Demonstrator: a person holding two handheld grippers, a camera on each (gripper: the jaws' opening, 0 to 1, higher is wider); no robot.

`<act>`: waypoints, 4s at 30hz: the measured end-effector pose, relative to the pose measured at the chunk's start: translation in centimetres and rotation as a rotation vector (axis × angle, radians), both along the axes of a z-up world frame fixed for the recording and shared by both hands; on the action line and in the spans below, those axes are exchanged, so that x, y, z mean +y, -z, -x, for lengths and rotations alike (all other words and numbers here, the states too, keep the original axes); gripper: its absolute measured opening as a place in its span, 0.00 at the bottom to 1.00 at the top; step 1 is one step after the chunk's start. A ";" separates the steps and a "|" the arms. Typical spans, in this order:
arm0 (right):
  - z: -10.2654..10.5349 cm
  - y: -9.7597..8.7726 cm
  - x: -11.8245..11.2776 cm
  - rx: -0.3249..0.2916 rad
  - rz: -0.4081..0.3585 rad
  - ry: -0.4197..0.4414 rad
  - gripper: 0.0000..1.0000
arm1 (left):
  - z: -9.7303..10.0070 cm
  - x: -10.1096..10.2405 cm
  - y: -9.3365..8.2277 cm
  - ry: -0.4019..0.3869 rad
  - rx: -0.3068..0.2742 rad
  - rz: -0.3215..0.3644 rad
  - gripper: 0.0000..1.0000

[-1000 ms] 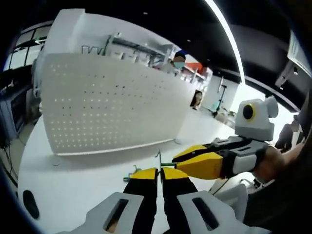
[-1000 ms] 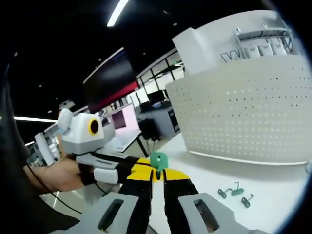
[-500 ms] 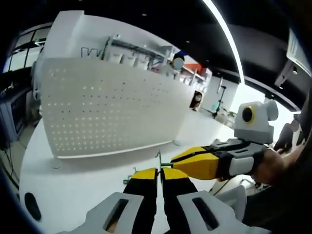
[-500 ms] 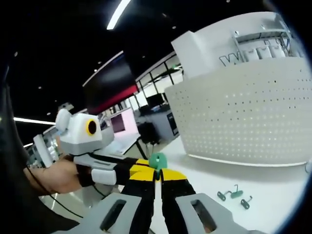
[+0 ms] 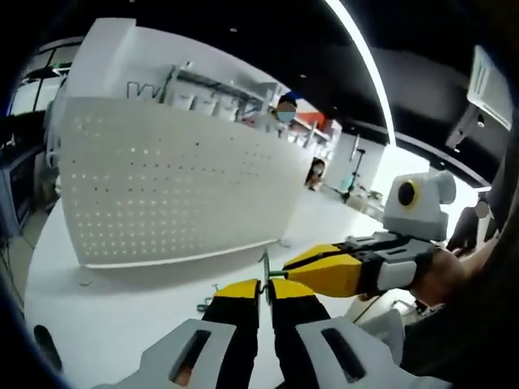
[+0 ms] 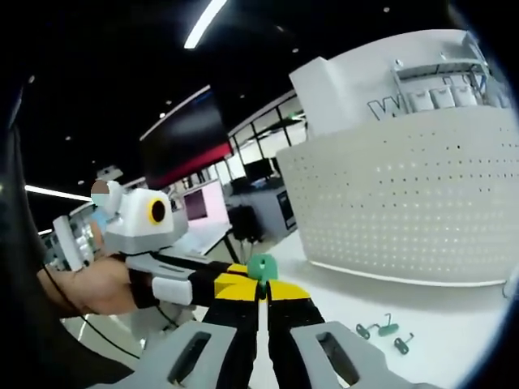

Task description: Insert the hook assembly into the mounting plate slot until the hook locks in place.

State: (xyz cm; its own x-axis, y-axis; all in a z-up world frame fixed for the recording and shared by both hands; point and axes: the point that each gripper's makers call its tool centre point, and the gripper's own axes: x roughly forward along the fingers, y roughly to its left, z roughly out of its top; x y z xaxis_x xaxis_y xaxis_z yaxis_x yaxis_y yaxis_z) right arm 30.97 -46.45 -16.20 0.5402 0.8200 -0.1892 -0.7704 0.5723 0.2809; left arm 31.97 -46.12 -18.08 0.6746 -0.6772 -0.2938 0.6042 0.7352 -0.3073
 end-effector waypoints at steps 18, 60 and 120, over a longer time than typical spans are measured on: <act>0.0 -0.1 0.1 -0.017 0.034 -0.005 0.01 | -0.1 0.1 0.0 -0.023 0.004 -0.011 0.03; -0.5 -0.6 0.3 -0.017 0.005 0.030 0.01 | -0.3 0.1 -0.2 -0.072 0.026 0.045 0.02; -3.7 -1.4 -3.2 -0.070 0.023 0.144 0.00 | 2.8 -4.7 -1.3 0.132 -0.023 0.036 1.00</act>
State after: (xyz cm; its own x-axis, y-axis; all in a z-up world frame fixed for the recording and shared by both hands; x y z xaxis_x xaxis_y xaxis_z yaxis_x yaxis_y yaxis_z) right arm 34.71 -49.63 -14.81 0.6647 0.7288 -0.1644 -0.6969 0.6841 0.2151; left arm 29.18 -50.85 -16.79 0.5850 -0.7704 -0.2534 0.7021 0.6375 -0.3172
